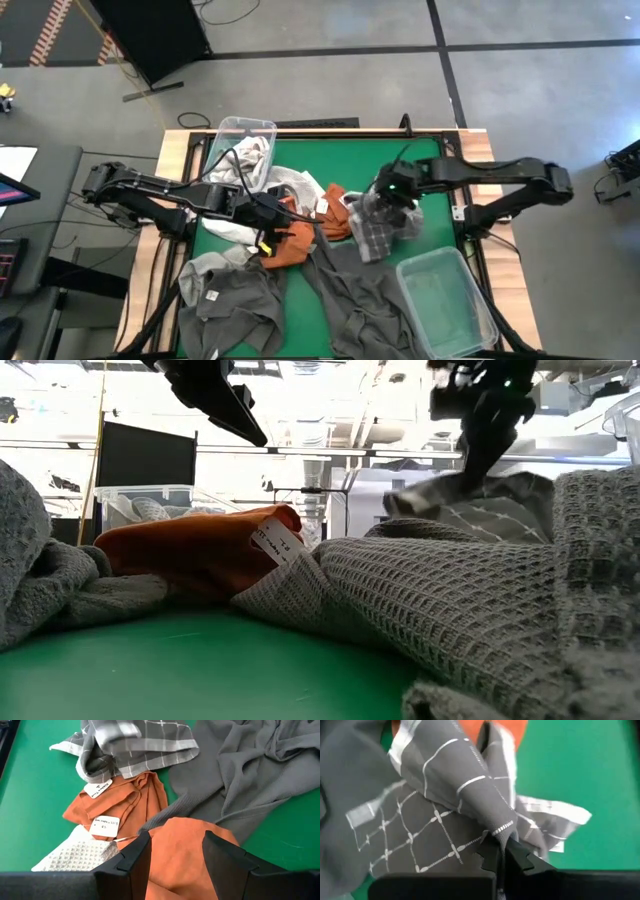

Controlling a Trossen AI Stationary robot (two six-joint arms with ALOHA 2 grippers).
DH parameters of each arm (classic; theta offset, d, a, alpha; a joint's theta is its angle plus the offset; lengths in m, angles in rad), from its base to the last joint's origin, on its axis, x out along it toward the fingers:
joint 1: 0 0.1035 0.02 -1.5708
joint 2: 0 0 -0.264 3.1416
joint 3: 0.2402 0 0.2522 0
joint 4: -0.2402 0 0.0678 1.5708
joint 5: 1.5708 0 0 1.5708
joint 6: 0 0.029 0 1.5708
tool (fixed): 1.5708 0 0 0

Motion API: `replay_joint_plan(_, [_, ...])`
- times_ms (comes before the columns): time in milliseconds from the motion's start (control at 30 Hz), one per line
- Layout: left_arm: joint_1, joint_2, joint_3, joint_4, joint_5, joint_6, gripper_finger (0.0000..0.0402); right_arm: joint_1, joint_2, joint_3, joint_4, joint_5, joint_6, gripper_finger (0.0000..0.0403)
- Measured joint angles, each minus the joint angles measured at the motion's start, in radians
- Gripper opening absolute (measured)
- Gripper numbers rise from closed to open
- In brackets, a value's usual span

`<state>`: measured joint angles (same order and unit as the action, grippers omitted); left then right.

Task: Sort towels by color in basket
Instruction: Put the gray patterned towel into the bottom transparent bin

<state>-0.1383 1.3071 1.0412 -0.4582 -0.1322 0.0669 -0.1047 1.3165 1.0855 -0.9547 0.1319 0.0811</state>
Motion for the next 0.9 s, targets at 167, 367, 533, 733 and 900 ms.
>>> replay_joint_plan(167, [0.000,0.000,0.000,0.001,0.000,0.000,0.0167,-0.004,0.099,0.000,0.016,-0.068,-0.046,0.0032])
replay_joint_plan(367, [0.000,0.000,0.000,0.000,0.000,0.000,0.0167,-0.004,0.178,0.000,0.031,-0.086,-0.057,0.0032])
replay_joint_plan(533, [0.000,0.000,0.000,0.000,0.000,0.000,0.0167,-0.001,0.206,0.000,0.059,-0.112,-0.059,0.0032])
replay_joint_plan(733, [0.000,0.000,0.000,0.000,0.000,0.000,0.0167,0.016,0.208,0.000,0.086,-0.115,-0.057,0.0033])
replay_joint_plan(900, [0.000,0.000,0.000,0.001,0.000,0.000,0.0167,0.037,0.208,0.000,0.080,-0.134,-0.060,0.0033])
